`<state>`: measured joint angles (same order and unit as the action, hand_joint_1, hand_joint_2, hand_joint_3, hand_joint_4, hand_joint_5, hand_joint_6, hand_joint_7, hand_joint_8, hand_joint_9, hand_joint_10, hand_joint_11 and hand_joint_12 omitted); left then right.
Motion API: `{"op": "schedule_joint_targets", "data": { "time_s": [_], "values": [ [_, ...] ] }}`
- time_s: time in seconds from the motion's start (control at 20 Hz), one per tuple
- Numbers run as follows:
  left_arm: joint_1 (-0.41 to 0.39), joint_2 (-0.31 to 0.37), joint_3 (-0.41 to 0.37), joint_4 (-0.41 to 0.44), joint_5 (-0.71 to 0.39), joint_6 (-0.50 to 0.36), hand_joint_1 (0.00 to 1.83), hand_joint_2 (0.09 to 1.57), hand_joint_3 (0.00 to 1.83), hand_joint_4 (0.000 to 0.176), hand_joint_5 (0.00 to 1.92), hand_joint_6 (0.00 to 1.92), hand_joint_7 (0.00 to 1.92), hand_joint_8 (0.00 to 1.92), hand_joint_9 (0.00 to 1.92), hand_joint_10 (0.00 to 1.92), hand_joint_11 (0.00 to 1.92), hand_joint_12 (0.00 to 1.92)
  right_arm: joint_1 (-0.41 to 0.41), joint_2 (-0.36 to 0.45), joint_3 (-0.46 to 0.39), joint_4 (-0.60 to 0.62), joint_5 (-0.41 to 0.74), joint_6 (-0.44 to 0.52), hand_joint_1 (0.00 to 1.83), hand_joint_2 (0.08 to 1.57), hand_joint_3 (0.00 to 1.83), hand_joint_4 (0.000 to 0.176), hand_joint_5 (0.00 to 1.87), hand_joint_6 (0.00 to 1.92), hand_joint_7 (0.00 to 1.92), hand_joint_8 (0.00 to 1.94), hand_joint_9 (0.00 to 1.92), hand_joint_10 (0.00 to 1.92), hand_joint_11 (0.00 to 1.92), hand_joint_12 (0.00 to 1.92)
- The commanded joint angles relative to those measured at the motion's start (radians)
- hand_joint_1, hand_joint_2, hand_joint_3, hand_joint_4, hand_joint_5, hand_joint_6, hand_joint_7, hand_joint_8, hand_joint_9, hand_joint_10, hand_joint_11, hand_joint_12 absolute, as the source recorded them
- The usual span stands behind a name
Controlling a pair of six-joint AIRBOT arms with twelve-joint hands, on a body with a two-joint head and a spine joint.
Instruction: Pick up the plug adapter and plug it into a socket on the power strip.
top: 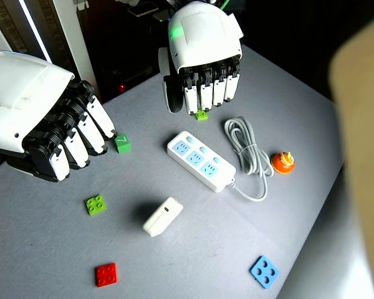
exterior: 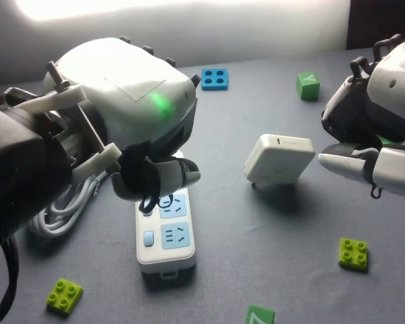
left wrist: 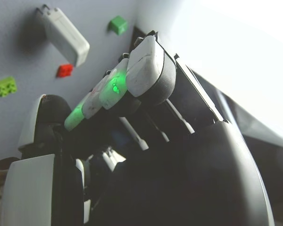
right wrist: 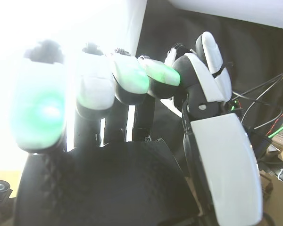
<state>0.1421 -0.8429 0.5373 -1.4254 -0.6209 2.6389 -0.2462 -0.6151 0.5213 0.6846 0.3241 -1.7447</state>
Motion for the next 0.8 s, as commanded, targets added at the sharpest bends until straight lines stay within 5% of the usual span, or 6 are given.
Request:
{"op": "schedule_joint_targets", "data": {
  "time_s": [0.0,0.25,0.3,0.35,0.45,0.75],
  "values": [
    [-0.004,0.011,-0.004,0.062,-0.027,0.004,0.0,1.12,0.12,0.0,0.06,0.06,0.05,0.05,0.03,0.06,0.0,0.19,0.012,0.004,-0.003,-0.019,0.086,-0.003,0.15,1.02,0.11,0.0,0.03,0.02,0.04,0.03,0.03,0.03,0.0,0.17],
    [0.007,0.014,-0.022,0.026,-0.08,0.004,0.0,1.18,0.0,0.0,0.06,0.0,0.05,0.0,0.04,0.0,0.0,0.14,0.013,-0.003,0.006,-0.01,0.095,-0.02,0.32,1.17,0.01,0.0,0.07,0.0,0.08,0.0,0.07,0.0,0.0,0.26],
    [0.009,0.015,-0.066,-0.063,-0.19,0.074,0.01,1.18,0.0,0.0,0.07,0.0,0.06,0.0,0.05,0.0,0.0,0.18,0.031,-0.027,0.051,0.129,0.058,-0.096,0.53,1.23,0.01,0.0,0.04,0.0,0.05,0.0,0.04,0.0,0.0,0.21],
    [0.015,0.015,-0.078,-0.072,-0.219,0.077,0.01,1.18,0.0,0.0,0.07,0.0,0.06,0.0,0.05,0.0,0.0,0.18,0.035,-0.035,0.064,0.174,0.048,-0.126,0.53,1.23,0.01,0.0,0.04,0.0,0.05,0.0,0.04,0.0,0.0,0.21],
    [0.032,0.017,-0.109,-0.093,-0.286,0.086,0.0,1.19,0.0,0.0,0.06,0.0,0.06,0.0,0.06,0.0,0.0,0.21,0.034,-0.055,0.094,0.241,0.031,-0.171,0.95,1.19,0.0,0.0,0.08,0.0,0.04,0.0,0.04,0.0,0.0,0.22],
    [0.044,-0.022,-0.193,-0.171,-0.505,0.101,0.0,1.19,0.0,0.0,0.07,0.0,0.07,0.0,0.07,0.0,0.0,0.25,0.024,-0.149,0.239,0.52,-0.087,-0.234,1.05,1.26,0.01,0.0,0.09,0.0,0.03,0.0,0.04,0.0,0.0,0.27]
  ]
}}
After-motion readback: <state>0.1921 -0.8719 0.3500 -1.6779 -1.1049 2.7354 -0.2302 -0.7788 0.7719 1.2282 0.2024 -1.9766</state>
